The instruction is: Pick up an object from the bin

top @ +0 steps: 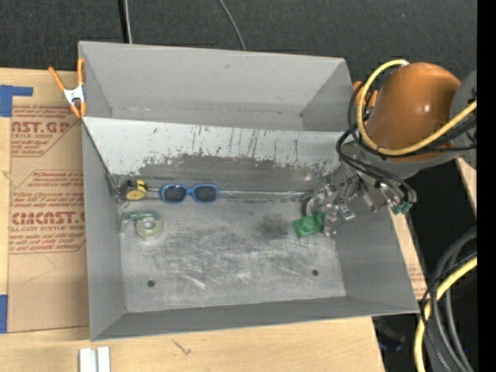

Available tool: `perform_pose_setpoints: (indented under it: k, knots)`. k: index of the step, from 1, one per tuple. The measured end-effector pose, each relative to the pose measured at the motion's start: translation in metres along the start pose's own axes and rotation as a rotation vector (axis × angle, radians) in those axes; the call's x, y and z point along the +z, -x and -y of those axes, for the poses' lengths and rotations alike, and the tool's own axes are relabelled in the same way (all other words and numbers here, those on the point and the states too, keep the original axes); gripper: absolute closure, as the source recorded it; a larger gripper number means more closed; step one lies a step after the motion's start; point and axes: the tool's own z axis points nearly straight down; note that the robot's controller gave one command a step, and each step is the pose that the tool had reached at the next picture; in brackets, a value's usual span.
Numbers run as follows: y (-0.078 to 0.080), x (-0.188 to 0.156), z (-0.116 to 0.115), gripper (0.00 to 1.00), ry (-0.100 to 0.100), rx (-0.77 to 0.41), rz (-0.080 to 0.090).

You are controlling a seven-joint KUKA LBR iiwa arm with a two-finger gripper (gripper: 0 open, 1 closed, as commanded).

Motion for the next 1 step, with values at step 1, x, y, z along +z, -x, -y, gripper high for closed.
perform_pose_setpoints:
  k: [1]
  knots:
    - [0.0029, -0.0745, 0.0036, 1.00, 0.000, 0.018, 0.001]
